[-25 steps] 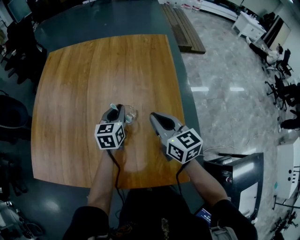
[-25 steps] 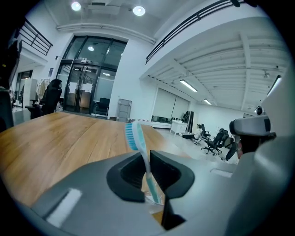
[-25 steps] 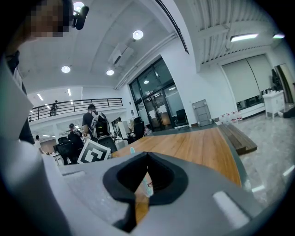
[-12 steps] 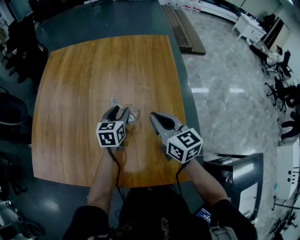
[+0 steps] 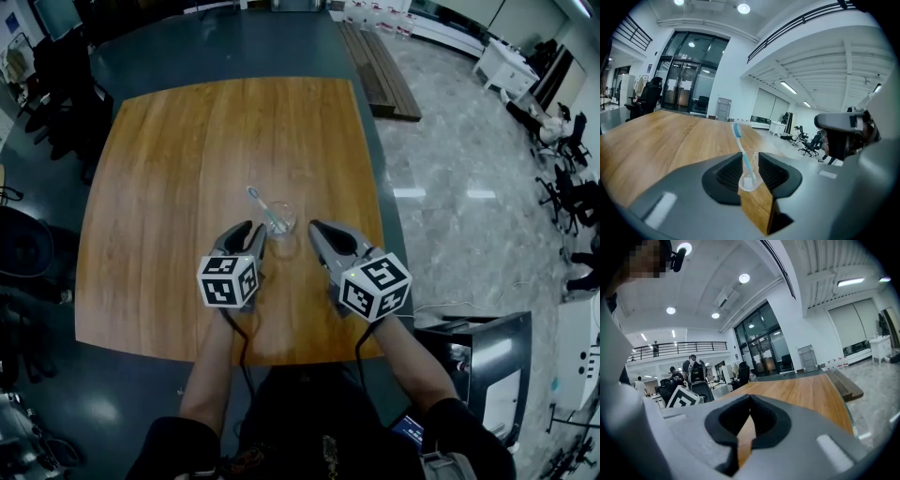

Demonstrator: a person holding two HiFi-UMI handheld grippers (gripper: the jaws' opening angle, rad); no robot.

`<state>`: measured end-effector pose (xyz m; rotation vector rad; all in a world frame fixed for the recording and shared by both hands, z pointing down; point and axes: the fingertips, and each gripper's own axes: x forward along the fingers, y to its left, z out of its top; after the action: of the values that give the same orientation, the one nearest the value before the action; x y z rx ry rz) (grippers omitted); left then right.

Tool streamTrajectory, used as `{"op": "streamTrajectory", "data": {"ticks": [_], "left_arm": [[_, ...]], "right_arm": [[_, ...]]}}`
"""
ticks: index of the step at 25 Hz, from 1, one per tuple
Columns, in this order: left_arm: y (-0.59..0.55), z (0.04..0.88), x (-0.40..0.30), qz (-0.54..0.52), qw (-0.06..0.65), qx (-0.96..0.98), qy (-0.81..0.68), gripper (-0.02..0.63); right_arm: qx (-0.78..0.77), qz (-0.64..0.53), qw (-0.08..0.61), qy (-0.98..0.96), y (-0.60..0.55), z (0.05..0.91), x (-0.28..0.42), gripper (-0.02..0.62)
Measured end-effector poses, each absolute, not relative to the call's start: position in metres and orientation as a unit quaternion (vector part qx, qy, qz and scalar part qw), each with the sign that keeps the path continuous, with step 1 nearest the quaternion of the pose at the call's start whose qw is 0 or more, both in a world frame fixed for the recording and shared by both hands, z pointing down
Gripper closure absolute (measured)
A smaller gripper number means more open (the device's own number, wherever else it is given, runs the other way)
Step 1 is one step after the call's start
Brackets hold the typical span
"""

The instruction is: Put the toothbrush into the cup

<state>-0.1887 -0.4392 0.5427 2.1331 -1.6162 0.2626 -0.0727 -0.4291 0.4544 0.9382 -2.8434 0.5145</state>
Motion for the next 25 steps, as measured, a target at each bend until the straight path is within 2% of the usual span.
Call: {"op": "streamTrajectory", "data": {"ticks": [3,6,14,25], "left_arm": [[-0.42,0.527,-0.19,0.089,0.213,0.783,-0.577,0.56],[-0.4,0.511,-0.195,0.081,0.203,0.792,-0.57,0.598],[-0.35,0.435,-0.179,0.027,0.132,0.828,-0.544,0.598],[-0.283,0.392,-0.148,0.014,0.115,0.839,-0.531,0.598]], "right_arm": [[0.307,0.163,0.049,-0.936,-0.415,0.447,-0.082,0.592],[0.307,0.156,0.049,-0.938,-0.398,0.441,-0.096,0.592],[0.315,0.122,0.045,-0.94,-0.356,0.416,-0.099,0.592],[0.267,0.086,0.018,-0.96,-0.297,0.364,-0.098,0.592]]}}
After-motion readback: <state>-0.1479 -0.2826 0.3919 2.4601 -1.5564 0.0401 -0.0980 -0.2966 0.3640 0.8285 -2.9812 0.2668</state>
